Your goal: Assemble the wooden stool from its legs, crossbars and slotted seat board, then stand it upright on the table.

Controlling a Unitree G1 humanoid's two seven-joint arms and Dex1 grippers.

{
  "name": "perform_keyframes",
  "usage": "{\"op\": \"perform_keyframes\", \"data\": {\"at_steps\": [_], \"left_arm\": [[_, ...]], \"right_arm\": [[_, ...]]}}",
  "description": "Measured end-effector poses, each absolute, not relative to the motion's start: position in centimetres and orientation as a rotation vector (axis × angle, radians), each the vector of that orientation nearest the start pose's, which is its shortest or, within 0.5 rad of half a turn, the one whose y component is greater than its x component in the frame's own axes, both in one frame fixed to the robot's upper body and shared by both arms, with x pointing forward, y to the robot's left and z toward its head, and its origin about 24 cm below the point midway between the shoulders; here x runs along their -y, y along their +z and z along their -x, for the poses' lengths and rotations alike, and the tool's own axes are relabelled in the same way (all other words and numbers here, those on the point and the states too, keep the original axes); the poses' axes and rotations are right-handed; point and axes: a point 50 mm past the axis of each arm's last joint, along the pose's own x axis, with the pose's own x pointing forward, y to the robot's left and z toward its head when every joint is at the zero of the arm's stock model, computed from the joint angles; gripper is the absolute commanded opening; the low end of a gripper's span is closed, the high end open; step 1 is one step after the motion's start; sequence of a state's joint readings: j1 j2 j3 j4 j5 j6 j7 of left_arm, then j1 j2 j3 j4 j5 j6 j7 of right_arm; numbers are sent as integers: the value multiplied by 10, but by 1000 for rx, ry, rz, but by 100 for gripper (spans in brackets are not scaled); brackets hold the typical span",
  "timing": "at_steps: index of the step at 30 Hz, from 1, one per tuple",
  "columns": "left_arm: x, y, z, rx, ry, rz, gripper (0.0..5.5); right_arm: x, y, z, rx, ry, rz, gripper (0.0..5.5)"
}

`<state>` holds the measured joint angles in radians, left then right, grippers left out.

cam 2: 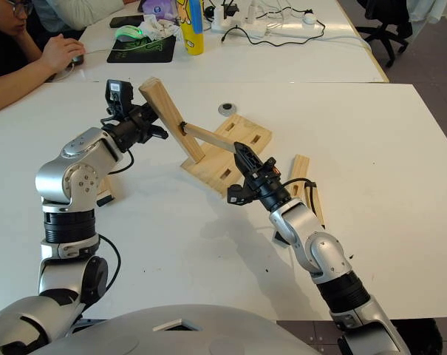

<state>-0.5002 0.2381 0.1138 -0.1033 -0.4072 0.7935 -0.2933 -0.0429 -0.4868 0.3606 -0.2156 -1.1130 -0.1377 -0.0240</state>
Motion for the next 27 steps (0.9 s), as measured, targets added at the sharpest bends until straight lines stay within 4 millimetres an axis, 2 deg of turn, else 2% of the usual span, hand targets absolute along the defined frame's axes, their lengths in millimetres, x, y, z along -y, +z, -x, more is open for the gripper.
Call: {"op": "perform_keyframes", "data": {"at_steps": [27], "left_arm": [[-148, 149, -319, -180, -457, 165, 0]], "right_arm": [[121, 80, -233, 521, 382, 1528, 131]]}}
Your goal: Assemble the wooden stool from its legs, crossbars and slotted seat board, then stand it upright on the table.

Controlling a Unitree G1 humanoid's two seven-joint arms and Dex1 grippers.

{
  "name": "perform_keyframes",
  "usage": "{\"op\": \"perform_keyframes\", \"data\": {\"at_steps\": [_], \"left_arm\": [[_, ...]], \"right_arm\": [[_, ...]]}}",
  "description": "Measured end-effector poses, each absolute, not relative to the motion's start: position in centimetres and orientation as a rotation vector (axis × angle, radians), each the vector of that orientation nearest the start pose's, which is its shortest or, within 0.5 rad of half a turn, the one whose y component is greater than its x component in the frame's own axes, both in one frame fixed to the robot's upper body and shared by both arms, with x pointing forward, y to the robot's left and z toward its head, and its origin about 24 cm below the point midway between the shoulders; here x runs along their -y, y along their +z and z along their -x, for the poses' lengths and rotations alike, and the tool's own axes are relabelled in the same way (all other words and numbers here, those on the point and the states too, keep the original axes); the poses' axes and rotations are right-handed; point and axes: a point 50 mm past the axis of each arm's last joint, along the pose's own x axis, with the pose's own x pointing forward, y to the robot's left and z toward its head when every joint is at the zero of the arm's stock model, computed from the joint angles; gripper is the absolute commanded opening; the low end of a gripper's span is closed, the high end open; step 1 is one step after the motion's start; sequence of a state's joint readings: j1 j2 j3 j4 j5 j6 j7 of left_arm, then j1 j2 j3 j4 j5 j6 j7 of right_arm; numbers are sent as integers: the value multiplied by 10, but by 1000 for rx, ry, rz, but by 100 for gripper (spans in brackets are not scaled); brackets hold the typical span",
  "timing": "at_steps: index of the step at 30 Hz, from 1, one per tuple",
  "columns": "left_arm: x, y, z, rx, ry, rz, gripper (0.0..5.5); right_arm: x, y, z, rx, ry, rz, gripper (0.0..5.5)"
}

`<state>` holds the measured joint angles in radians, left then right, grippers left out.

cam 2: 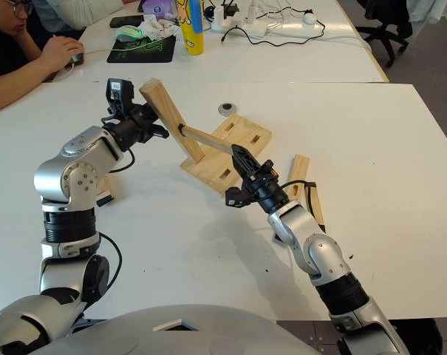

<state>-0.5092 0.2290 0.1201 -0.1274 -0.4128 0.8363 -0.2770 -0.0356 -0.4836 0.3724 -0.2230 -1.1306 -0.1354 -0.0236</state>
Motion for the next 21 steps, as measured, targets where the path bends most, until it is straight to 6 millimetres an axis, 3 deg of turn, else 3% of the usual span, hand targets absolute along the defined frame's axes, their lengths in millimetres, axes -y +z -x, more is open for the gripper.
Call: {"op": "perform_keyframes", "data": {"at_steps": [21], "left_arm": [[-143, 160, -315, -151, -447, 170, 0]], "right_arm": [[114, 93, -240, 551, 466, 1597, 131]]}}
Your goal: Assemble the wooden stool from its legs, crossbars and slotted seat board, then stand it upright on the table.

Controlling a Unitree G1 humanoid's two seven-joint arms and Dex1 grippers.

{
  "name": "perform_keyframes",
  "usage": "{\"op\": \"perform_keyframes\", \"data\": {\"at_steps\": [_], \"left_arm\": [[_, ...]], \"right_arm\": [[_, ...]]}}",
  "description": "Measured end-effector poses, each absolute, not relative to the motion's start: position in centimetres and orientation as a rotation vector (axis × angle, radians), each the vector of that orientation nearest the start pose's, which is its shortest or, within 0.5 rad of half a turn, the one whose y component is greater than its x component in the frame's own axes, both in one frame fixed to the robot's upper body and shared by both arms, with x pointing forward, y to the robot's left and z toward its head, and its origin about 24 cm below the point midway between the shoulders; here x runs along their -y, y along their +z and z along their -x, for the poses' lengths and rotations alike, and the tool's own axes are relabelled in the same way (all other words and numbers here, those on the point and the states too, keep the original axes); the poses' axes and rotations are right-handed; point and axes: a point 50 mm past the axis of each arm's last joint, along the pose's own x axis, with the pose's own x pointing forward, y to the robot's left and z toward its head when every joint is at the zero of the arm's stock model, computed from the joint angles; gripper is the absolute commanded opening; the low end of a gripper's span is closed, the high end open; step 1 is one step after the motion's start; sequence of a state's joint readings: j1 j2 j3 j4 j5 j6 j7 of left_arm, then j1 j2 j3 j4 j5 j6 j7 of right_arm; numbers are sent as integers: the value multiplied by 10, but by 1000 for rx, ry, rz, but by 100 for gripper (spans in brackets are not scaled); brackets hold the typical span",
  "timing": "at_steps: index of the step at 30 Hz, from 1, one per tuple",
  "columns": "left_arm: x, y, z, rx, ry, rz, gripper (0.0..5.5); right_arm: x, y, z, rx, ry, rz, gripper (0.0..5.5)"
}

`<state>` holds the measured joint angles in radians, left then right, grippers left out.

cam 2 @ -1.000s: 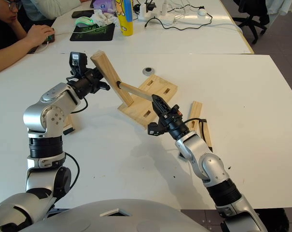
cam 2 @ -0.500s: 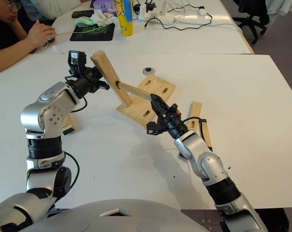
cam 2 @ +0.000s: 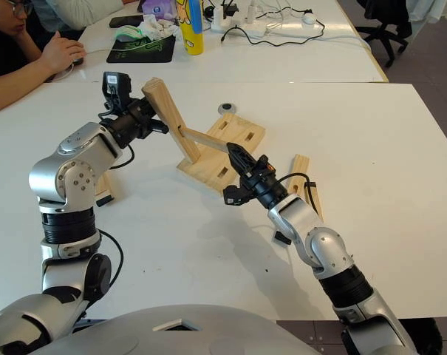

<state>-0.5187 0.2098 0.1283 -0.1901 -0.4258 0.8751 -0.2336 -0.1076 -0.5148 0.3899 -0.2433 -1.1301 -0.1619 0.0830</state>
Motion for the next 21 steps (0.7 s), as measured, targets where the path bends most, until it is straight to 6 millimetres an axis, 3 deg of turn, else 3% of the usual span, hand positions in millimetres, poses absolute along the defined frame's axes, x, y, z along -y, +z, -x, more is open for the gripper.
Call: {"op": "perform_keyframes", "data": {"at_steps": [11, 21], "left_arm": [[-148, 160, -314, -142, -405, 142, 0], [-155, 160, -316, -136, -372, 131, 0]], "right_arm": [[106, 106, -247, 549, 550, 1609, 131], [101, 104, -258, 556, 596, 1579, 131]]}}
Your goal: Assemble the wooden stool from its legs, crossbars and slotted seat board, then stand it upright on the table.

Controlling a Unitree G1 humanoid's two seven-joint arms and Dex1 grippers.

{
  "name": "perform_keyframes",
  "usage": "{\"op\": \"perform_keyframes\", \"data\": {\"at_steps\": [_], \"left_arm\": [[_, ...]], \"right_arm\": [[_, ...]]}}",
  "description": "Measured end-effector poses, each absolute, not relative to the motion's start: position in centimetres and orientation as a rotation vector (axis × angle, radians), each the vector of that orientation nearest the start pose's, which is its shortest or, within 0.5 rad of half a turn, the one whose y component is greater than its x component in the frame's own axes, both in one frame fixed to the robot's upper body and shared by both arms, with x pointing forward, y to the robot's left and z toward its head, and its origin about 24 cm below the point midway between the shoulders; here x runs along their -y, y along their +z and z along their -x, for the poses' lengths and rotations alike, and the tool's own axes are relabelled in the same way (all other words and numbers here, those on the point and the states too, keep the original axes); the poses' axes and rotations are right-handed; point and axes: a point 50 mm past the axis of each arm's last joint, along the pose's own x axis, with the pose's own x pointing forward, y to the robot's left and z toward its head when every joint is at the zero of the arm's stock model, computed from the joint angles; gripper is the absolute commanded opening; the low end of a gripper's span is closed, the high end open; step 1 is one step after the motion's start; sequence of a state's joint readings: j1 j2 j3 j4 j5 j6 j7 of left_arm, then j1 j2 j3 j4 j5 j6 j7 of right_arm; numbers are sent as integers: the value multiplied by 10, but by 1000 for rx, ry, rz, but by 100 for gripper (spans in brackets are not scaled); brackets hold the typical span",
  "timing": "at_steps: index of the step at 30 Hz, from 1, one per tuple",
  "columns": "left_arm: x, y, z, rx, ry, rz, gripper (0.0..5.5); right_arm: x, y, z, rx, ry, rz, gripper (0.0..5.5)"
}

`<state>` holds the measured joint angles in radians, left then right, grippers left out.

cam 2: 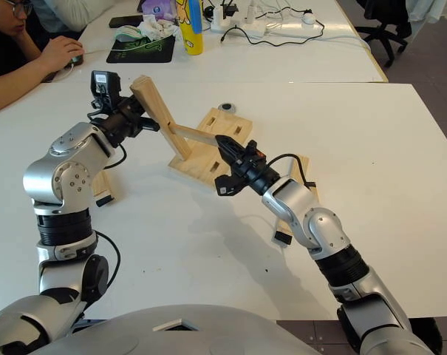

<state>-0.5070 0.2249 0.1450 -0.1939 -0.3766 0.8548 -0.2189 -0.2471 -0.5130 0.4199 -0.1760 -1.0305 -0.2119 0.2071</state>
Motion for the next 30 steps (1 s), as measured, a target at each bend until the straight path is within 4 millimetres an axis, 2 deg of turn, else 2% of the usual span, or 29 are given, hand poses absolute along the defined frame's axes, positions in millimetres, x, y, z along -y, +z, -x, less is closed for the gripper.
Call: {"op": "perform_keyframes", "data": {"at_steps": [14, 15, 17, 20, 23, 30], "left_arm": [[-155, 160, -316, -132, -367, 128, 0], [-155, 160, -316, -132, -367, 128, 0], [-153, 160, -316, -132, -382, 133, 0], [-132, 157, -314, -142, -490, 175, 0], [-130, 156, -313, -142, -504, 180, 0], [-131, 157, -313, -142, -504, 181, 0]], "right_arm": [[102, 102, -259, 568, 609, 1559, 131], [102, 102, -259, 569, 608, 1558, 168], [100, 101, -258, 583, 624, 1556, 200], [82, 96, -249, 645, 701, 1511, 244], [84, 96, -250, 644, 697, 1517, 283], [84, 97, -250, 649, 692, 1516, 289]]}}
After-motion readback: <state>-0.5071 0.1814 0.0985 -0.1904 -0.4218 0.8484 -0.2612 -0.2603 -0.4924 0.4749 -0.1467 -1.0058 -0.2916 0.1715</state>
